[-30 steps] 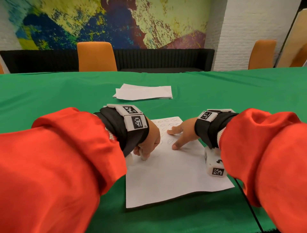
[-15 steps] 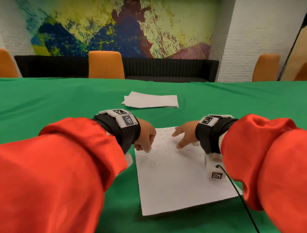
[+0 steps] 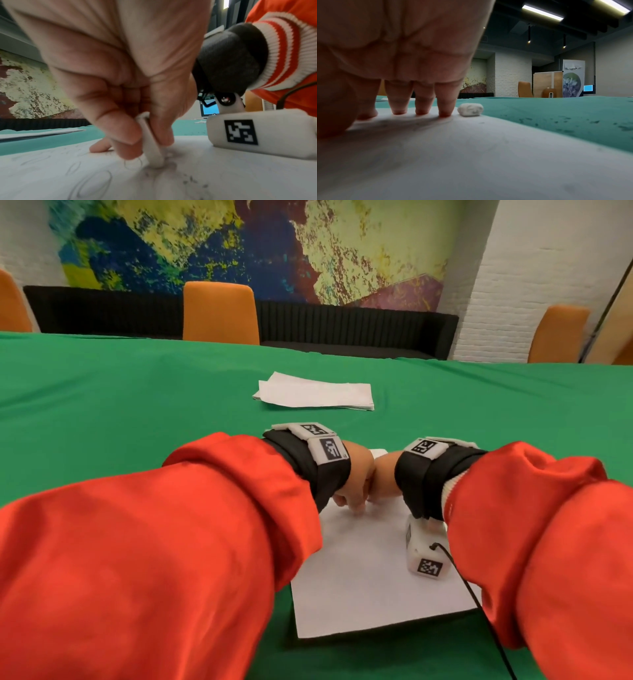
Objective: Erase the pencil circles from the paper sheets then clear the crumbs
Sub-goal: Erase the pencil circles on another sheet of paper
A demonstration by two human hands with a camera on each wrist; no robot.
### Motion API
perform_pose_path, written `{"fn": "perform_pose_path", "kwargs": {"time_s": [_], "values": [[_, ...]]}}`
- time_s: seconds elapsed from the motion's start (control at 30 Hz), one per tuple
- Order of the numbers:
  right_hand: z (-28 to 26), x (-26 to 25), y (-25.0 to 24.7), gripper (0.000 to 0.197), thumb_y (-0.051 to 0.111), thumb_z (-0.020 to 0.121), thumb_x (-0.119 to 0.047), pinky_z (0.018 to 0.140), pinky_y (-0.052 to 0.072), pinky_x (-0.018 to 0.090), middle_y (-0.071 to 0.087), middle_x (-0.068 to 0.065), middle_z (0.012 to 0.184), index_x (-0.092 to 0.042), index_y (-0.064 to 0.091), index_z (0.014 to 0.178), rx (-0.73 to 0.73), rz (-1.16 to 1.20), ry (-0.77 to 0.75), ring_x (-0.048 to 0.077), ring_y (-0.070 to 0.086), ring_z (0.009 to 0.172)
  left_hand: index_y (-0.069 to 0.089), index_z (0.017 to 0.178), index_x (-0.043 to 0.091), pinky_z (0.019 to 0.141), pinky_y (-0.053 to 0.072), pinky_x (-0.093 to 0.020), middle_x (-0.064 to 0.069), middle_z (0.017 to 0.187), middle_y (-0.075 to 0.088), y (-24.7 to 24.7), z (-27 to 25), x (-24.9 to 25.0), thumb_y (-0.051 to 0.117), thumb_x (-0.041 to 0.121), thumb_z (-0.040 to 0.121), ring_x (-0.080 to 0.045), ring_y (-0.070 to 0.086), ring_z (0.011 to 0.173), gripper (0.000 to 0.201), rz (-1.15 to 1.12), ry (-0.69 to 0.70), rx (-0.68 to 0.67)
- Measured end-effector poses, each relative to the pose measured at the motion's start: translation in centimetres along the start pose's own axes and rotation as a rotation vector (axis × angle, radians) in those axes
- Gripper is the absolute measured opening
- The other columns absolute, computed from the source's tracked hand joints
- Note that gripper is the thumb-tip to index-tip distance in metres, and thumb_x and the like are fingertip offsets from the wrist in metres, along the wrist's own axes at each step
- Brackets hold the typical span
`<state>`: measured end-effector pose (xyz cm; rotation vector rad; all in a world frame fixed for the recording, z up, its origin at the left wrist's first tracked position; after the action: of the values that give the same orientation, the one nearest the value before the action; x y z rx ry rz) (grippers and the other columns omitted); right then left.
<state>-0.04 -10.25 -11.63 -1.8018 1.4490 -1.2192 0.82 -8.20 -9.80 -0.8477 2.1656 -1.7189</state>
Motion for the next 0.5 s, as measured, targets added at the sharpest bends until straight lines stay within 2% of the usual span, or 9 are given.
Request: {"fn": "perform_pose_path", "kwargs": {"time_s": [0.13,0.2,0.23,0.27,0.3,0.33,0.37,0.43,0.5], "values": [[0.5,0.2,0.3,0.041,0.037,0.100,-0.021,0.098,0.027,0.023,0.042,0.005,0.143,-0.016,0.042,0.140,-0.009,-0.022,0.009,0.021,0.039,0.130,0.060,0.074,0.019,0.036,0.036,-0.003,0.014,0.035,0.052,0.0,0.3,-0.3,0.069,0.021,0.085,0.006,0.048,0.031,0.015,0.001,-0.032,0.006],[0.4,0.2,0.0,0.040,0.038,0.100,-0.021,0.099,0.029,0.025,0.044,0.006,0.142,-0.014,0.043,0.139,0.016,-0.008,0.009,0.022,0.040,0.129,0.066,0.088,0.016,0.046,0.042,-0.006,0.008,0.063,0.068,0.0,0.1,-0.3,0.068,0.021,0.087,0.003,0.056,0.043,0.006,-0.028,-0.044,0.012],[0.5,0.2,0.1,0.040,0.039,0.100,-0.021,0.101,0.029,0.026,0.044,0.007,0.142,-0.014,0.044,0.139,0.023,-0.005,0.002,0.022,0.040,0.129,0.067,0.098,0.013,0.053,0.045,-0.009,0.002,0.081,0.072,0.2,0.0,-0.2,0.067,0.020,0.087,-0.003,0.061,0.055,0.012,-0.037,-0.047,0.003],[0.5,0.1,0.1,0.040,0.039,0.100,-0.021,0.101,0.028,0.027,0.043,0.007,0.142,-0.014,0.044,0.139,0.026,0.003,-0.001,0.023,0.040,0.130,0.066,0.101,0.012,0.058,0.047,-0.011,-0.003,0.092,0.072,0.3,-0.3,0.0,0.067,0.018,0.088,-0.008,0.065,0.066,0.015,-0.040,-0.050,-0.010],[0.5,0.1,0.1,0.040,0.039,0.100,-0.022,0.101,0.028,0.027,0.043,0.007,0.143,-0.013,0.044,0.139,0.032,0.001,-0.002,0.023,0.040,0.130,0.066,0.097,0.013,0.057,0.047,-0.011,-0.004,0.092,0.070,0.6,-0.2,-0.2,0.068,0.016,0.087,-0.011,0.066,0.071,0.011,-0.046,-0.066,-0.041],[0.4,0.1,0.0,0.040,0.040,0.100,-0.022,0.100,0.028,0.027,0.043,0.008,0.143,-0.013,0.044,0.139,0.040,0.006,-0.001,0.023,0.040,0.130,0.064,0.087,0.014,0.051,0.046,-0.009,-0.002,0.084,0.069,0.7,-0.5,-0.1,0.069,0.014,0.086,-0.010,0.066,0.066,0.005,-0.056,-0.060,-0.056],[0.3,0.1,-0.1,0.040,0.040,0.100,-0.021,0.098,0.029,0.026,0.042,0.008,0.144,-0.012,0.043,0.139,0.047,0.022,0.003,0.023,0.040,0.130,0.061,0.079,0.016,0.044,0.044,-0.008,0.000,0.074,0.065,0.9,-0.4,-0.3,0.071,0.013,0.084,-0.006,0.063,0.055,0.011,-0.057,-0.058,-0.081],[0.1,0.2,-0.3,0.041,0.040,0.100,-0.018,0.095,0.029,0.025,0.042,0.009,0.144,-0.010,0.042,0.139,0.059,0.038,0.012,0.023,0.040,0.130,0.058,0.073,0.017,0.039,0.042,-0.007,0.004,0.065,0.060,1.1,-0.7,-0.6,0.072,0.012,0.083,0.000,0.056,0.041,0.018,-0.072,-0.068,-0.099],[-0.1,0.3,-0.4,0.041,0.039,0.100,-0.019,0.094,0.029,0.024,0.042,0.009,0.143,-0.010,0.042,0.140,0.058,0.039,0.022,0.023,0.040,0.129,0.056,0.071,0.019,0.039,0.040,-0.005,0.006,0.062,0.058,0.6,-0.7,-0.8,0.072,0.015,0.084,0.002,0.053,0.040,0.021,-0.060,-0.079,-0.042]]}}
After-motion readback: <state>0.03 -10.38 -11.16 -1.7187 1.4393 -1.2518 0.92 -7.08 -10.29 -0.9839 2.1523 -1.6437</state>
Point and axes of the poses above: each hand's wrist, its own z-axis towards the middle knuckle, its own y-axis out of the palm, x = y × z, the point moved 9 cm from there along z, towards the middle knuckle
